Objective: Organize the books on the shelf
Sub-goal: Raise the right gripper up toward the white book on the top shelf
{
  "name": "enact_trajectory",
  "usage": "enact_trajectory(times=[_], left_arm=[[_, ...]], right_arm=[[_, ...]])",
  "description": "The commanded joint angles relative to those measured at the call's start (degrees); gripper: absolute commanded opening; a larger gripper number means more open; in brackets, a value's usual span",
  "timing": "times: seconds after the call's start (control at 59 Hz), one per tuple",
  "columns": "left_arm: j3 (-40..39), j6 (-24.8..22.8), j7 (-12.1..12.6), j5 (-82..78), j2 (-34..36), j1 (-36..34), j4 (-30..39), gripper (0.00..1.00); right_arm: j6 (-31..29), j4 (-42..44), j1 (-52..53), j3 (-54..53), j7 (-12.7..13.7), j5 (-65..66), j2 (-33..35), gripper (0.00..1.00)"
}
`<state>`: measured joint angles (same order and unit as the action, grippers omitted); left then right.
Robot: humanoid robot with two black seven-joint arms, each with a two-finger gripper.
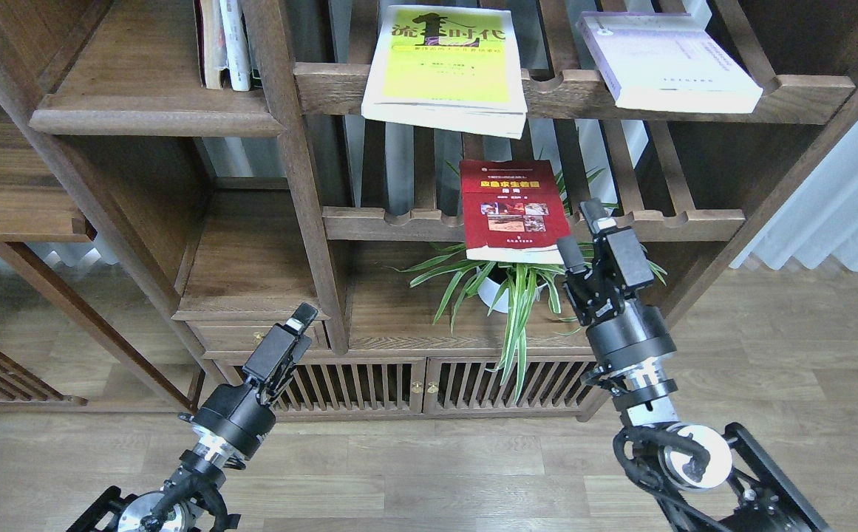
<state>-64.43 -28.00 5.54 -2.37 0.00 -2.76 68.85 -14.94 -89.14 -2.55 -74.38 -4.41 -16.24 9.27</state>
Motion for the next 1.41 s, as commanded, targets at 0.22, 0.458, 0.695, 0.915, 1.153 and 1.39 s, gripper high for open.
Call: enact_trajectory(times=[0.22,0.458,0.695,0.915,1.153,1.39], left_arm=[[0.0,0.0,0.0,0.0,0.0,-0.1,0.0,1.0],[0.0,0.0,0.0,0.0,0.0,-0.2,-0.3,1.0],[0.0,0.0,0.0,0.0,0.0,-0.3,-0.3,1.0],[0.0,0.0,0.0,0.0,0.0,-0.2,-0.3,1.0],[0.2,0.0,0.0,0.0,0.0,-0.2,-0.3,1.0],[0.1,0.0,0.0,0.0,0.0,-0.2,-0.3,1.0]], right_arm=[[0.2,-4.3,0.4,-0.3,-0.1,-1.5,1.5,0.98],[3.3,-4.3,3.6,-1.9,-0.1,-1.6,2.1,0.99],[9.8,-3.9,7.3,-5.7,-0.2,-2.7,1.9,0.99],[10.6,-3.9,8.0,-6.9,-0.1,-2.7,2.9,0.99],[11.1,-3.9,9.4,-7.0,-0.1,-2.8,3.4,0.99],[14.1,-3.2,11.3,-8.2,-0.1,-3.2,3.4,0.99]])
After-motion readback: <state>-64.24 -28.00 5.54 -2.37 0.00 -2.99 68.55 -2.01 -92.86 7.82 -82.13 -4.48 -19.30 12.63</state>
